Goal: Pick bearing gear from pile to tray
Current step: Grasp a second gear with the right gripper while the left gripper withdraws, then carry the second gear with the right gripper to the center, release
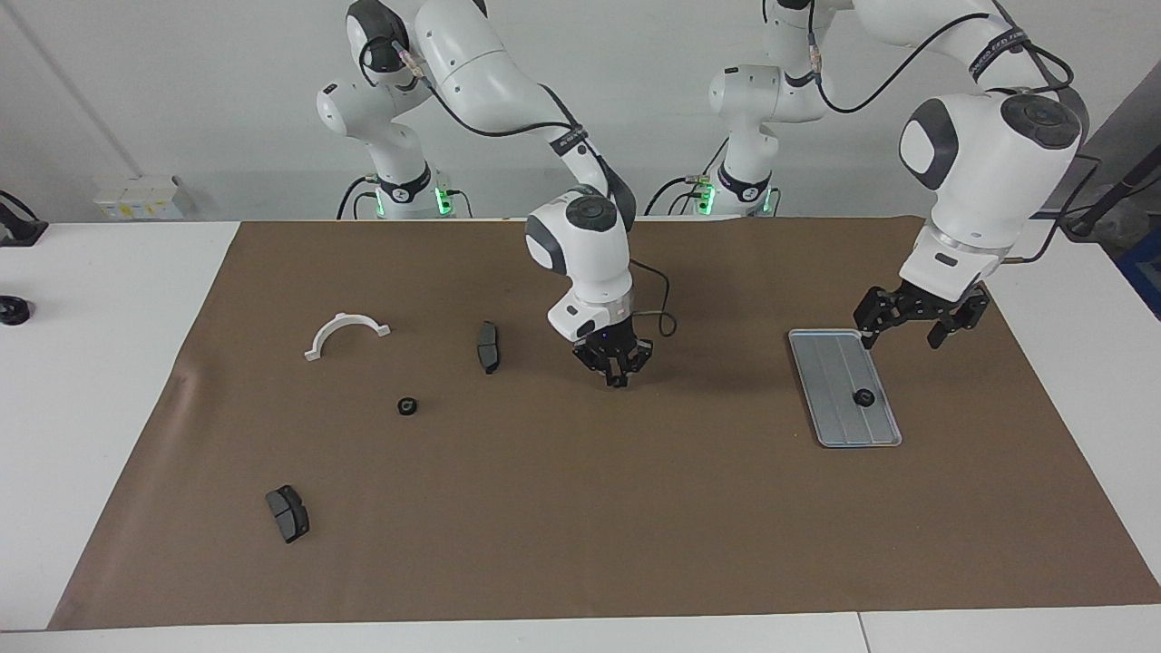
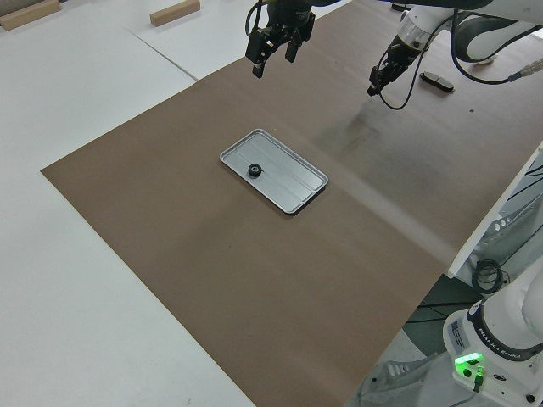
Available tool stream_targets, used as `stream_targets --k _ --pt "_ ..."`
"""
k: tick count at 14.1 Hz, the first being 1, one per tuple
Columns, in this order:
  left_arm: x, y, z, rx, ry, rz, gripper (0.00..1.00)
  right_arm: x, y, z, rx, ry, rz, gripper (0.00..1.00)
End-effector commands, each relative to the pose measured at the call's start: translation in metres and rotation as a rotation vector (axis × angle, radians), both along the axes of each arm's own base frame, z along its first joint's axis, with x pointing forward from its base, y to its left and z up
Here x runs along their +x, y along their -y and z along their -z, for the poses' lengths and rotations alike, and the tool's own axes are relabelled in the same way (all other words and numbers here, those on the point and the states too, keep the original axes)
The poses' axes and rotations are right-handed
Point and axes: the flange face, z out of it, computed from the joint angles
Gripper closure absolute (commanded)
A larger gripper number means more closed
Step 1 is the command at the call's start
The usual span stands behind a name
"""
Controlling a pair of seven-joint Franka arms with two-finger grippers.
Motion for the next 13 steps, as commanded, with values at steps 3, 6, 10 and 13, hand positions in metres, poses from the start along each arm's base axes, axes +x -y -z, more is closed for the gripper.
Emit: stream_targets --k 3,6,10,13 --pt "-0.012 0.0 -0.019 -0.029 -0.011 -0.016 0.0 -0.001 -0.002 0.001 -0.003 0.011 0.016 0.0" --pt "-0.012 -0.008 -0.021 -0.031 -0.008 -0.027 0.0 0.008 0.011 -0.011 -0.025 0.022 0.026 0.0" --pt "-0.047 -0.018 -0.01 -0.038 -0.03 -0.006 0.0 0.05 0.104 -0.076 -0.046 0.045 0.089 0.0" --pt "-0.047 -0.02 -0.011 -0.037 -0.032 -0.008 0.0 0.07 0.175 -0.094 -0.083 0.03 0.062 0.0"
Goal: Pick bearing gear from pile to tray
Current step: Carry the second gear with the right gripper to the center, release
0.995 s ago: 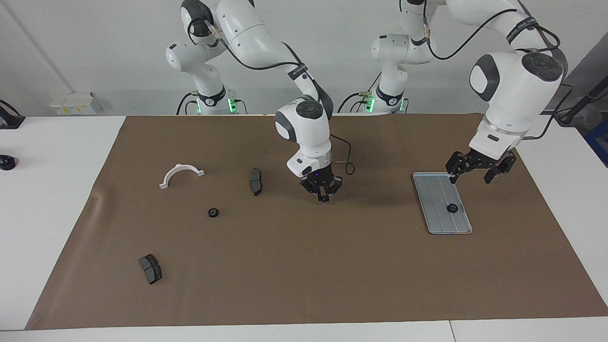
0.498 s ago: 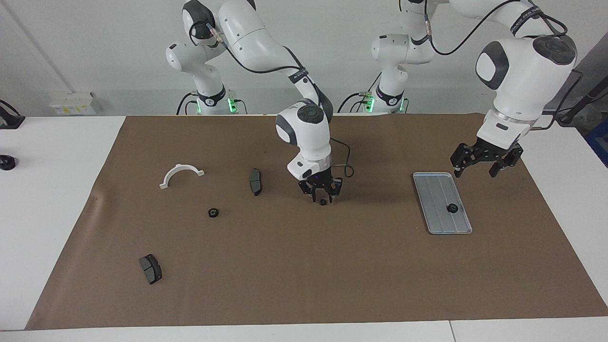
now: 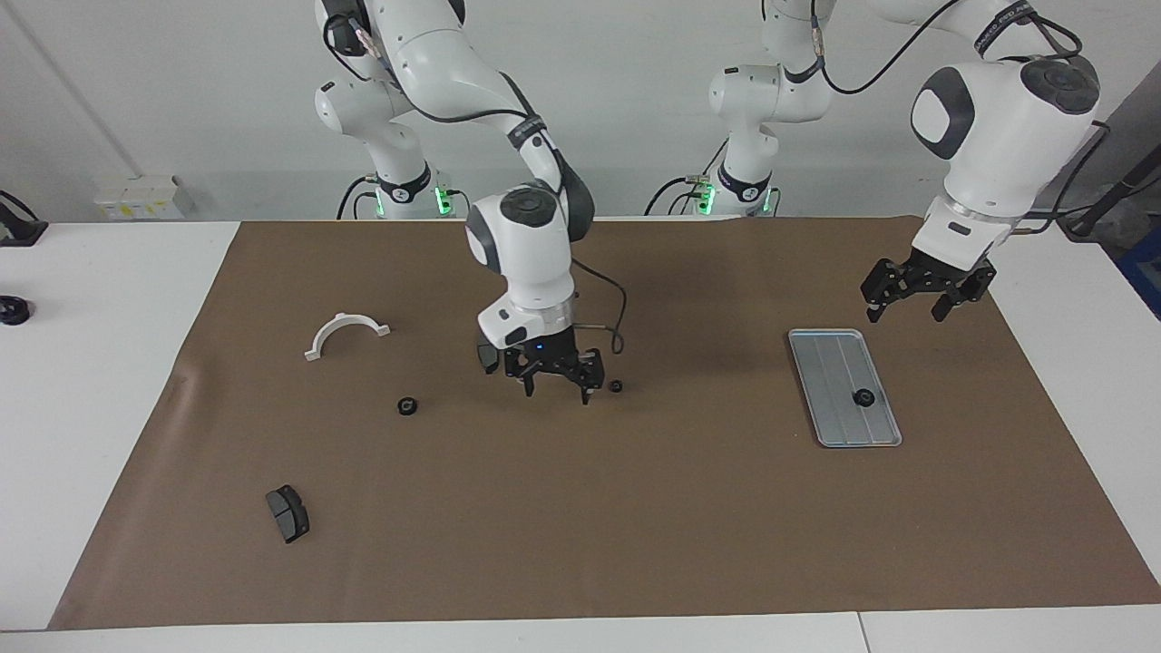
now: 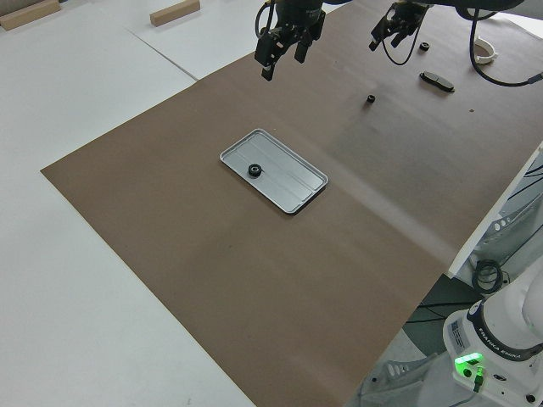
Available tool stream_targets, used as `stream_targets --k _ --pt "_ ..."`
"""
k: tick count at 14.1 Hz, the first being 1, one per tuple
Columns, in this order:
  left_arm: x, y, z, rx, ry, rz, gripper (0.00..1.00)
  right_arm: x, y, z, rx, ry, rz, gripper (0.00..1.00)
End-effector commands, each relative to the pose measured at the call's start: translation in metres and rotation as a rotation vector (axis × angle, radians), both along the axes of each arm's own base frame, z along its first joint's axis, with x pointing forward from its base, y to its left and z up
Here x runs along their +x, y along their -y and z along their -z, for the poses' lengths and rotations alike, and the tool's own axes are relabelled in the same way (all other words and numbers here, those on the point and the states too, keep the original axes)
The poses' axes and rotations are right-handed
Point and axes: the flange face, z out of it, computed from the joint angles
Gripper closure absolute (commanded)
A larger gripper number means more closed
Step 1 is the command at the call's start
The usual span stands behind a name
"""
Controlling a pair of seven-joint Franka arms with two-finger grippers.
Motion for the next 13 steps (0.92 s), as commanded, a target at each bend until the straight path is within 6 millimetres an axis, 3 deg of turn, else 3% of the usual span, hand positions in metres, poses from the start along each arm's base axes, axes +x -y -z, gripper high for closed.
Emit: stream_targets --k 1,4,8,10,13 --pt "-0.012 -0.001 -0.001 -0.014 0.0 0.012 0.0 0.002 0.059 -0.009 -0.043 -0.034 -0.05 0.0" --pt "-0.014 -0.001 0.0 -0.013 -0.014 0.014 0.0 0.003 0.144 0.006 -0.11 -0.083 -0.21 0.0" --pt "-0.011 0.001 -0.002 -0.012 0.008 0.021 0.0 -0.01 0.222 0.034 -0.157 -0.127 -0.449 0.0" --pt "-0.011 0.001 -0.001 -0.013 0.006 0.017 0.0 -0.016 0.237 0.046 -0.158 -0.148 -0.517 0.0" --pt "-0.01 -0.006 -0.002 -0.013 0.019 0.007 0.0 -0.028 0.229 0.066 -0.137 -0.126 -0.512 0.0"
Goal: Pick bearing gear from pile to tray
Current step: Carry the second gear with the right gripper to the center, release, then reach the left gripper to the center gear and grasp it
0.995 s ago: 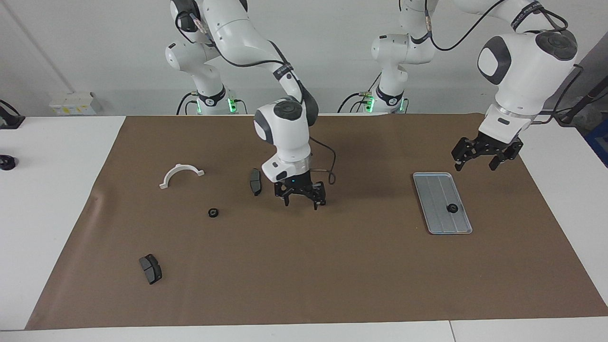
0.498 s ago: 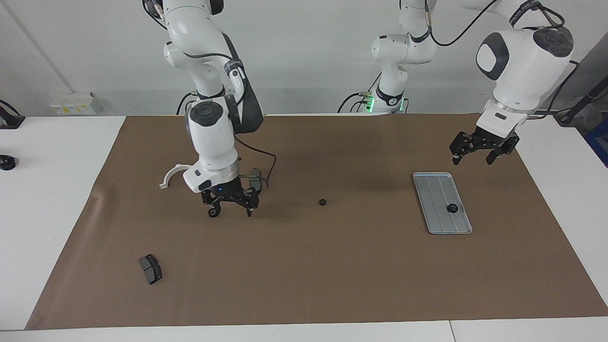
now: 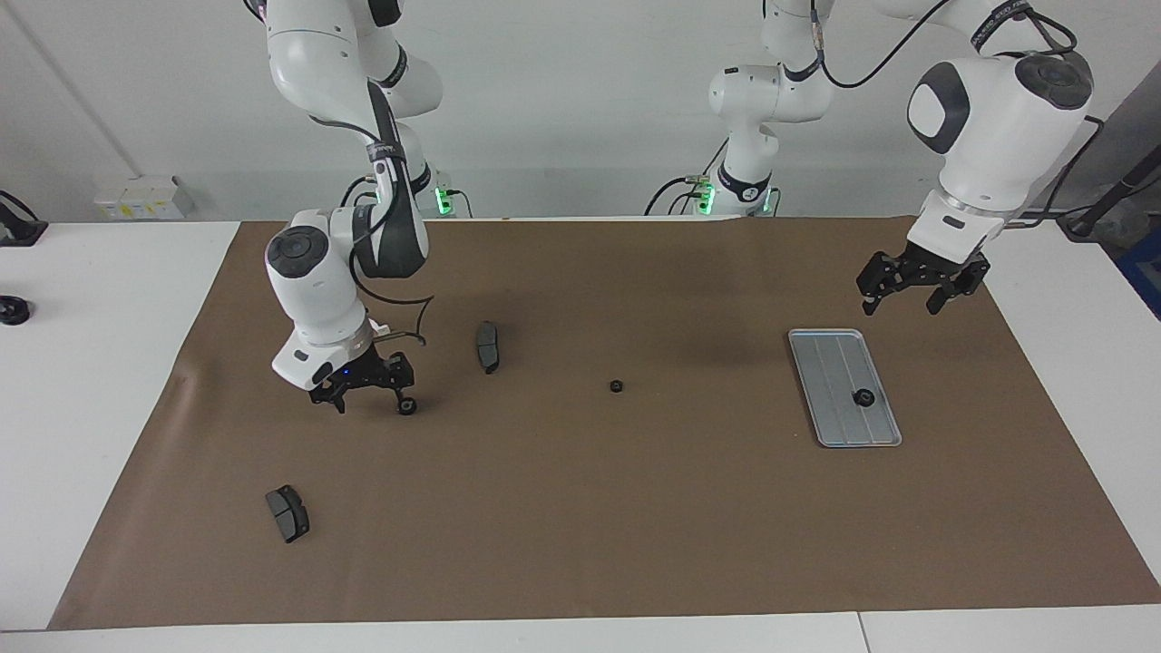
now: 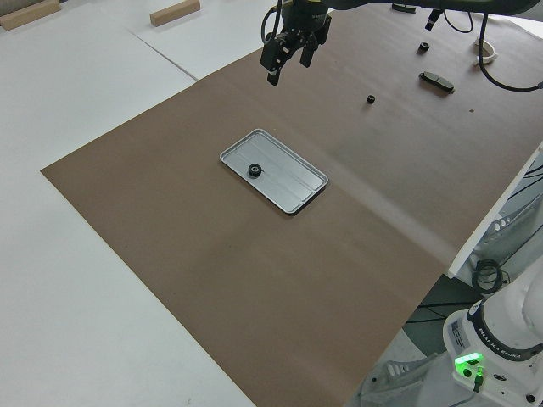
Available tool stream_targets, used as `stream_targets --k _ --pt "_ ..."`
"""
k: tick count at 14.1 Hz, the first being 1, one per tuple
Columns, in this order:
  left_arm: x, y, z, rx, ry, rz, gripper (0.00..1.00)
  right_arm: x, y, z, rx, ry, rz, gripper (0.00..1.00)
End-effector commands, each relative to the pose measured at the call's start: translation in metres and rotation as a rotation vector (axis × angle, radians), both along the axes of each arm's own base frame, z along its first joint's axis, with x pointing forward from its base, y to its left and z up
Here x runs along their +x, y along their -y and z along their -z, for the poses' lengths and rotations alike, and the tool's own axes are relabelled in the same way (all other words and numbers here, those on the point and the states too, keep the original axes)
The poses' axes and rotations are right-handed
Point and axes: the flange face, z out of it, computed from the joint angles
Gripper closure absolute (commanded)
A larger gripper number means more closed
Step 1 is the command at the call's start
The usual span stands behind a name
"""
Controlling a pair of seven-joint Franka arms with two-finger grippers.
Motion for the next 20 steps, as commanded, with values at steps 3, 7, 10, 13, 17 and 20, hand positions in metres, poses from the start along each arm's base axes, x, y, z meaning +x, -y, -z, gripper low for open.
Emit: stream_targets --k 3,7,10,13,17,20 --pt "-0.003 -0.015 -0.003 -0.011 0.04 -0.007 0.0 -0.02 -0.013 0.019 0.057 0.037 0.002 0.0" --pt "-0.003 -0.017 -0.003 -0.011 0.039 -0.015 0.0 -0.026 -0.032 0.037 0.058 0.041 -0.005 0.0" --pt "-0.003 -0.017 -0.002 -0.011 0.039 -0.015 0.0 -0.027 -0.03 0.039 0.057 0.043 -0.008 0.0" --pt "-0.003 -0.014 -0.003 -0.011 0.04 -0.012 0.0 -0.029 -0.03 0.043 0.055 0.035 -0.007 0.0" --pt "-0.006 -0.009 -0.012 -0.017 0.053 -0.035 0.0 -0.033 -0.03 0.049 0.054 0.046 -0.01 0.08" --pt "-0.002 0.011 -0.011 -0.022 0.095 -0.019 0.0 -0.034 -0.029 0.05 0.054 0.046 -0.006 0.09"
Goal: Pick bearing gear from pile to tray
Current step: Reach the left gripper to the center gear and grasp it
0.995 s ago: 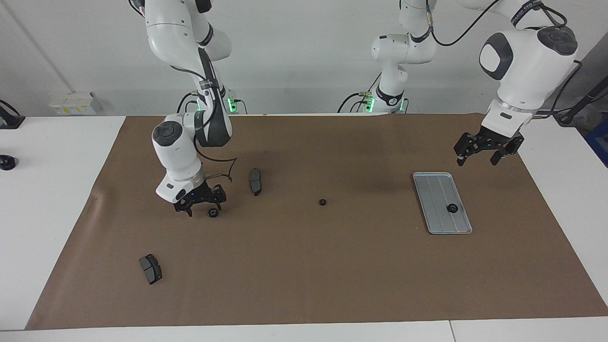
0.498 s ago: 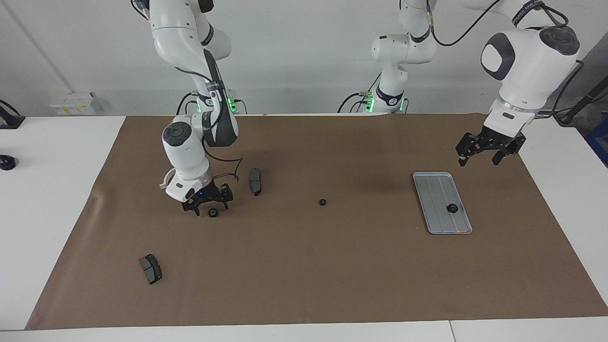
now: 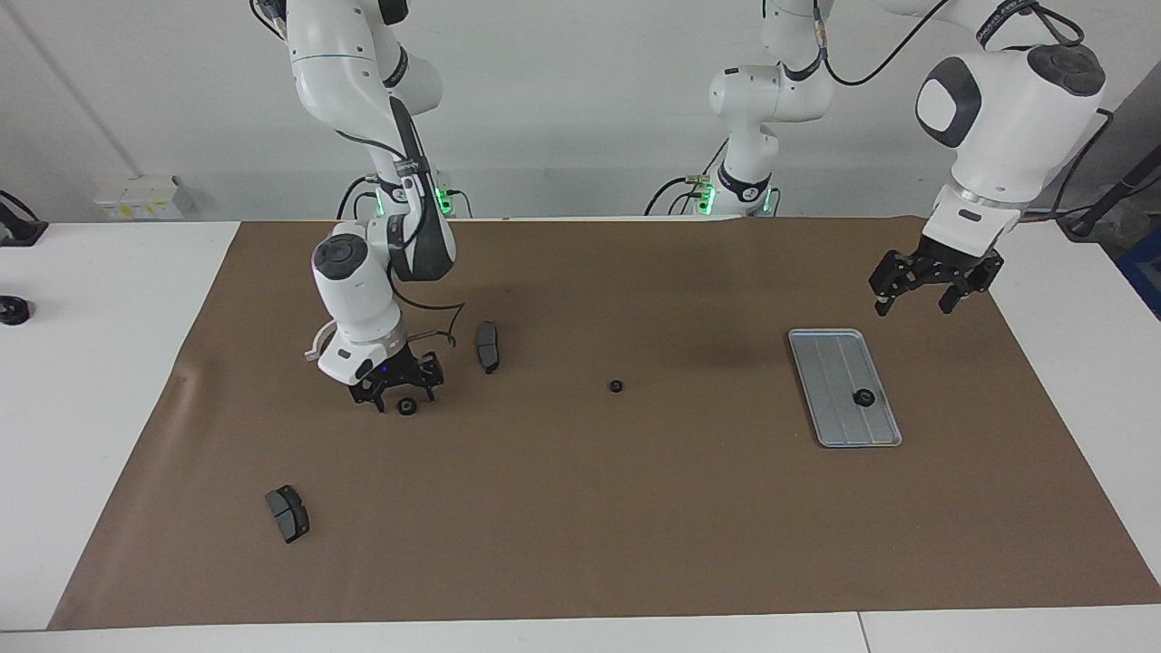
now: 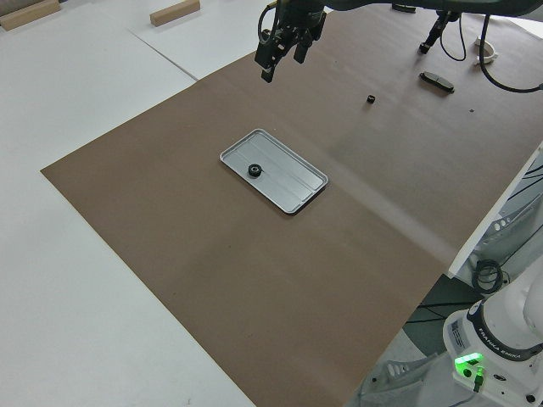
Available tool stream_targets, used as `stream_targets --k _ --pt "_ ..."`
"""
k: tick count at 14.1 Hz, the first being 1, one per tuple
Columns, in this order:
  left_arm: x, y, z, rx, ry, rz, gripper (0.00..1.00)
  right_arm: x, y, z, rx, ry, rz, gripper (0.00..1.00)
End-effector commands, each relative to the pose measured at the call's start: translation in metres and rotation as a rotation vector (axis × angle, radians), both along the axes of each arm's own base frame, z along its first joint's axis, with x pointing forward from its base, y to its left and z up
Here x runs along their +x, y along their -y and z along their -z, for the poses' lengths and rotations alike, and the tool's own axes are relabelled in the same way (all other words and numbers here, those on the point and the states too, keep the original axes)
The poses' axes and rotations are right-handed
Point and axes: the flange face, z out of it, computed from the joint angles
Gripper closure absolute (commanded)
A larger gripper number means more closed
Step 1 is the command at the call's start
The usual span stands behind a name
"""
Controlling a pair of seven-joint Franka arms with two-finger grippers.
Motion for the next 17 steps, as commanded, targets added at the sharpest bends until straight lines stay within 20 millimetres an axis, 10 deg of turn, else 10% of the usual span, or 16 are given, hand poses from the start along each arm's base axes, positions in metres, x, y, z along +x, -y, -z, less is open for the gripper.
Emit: stream_targets --k 1,9,17 --pt "-0.005 0.05 0.008 -0.015 0.022 0.058 0.0 -0.003 0.001 0.003 0.014 0.014 0.01 0.09" --pt "-0.067 0.261 0.122 -0.077 0.026 0.069 0.0 -0.004 0.002 0.003 0.015 0.013 0.015 0.08" --pt "-0.078 0.357 0.207 -0.106 0.051 0.042 0.0 0.006 0.001 0.0 0.02 0.085 0.038 0.09"
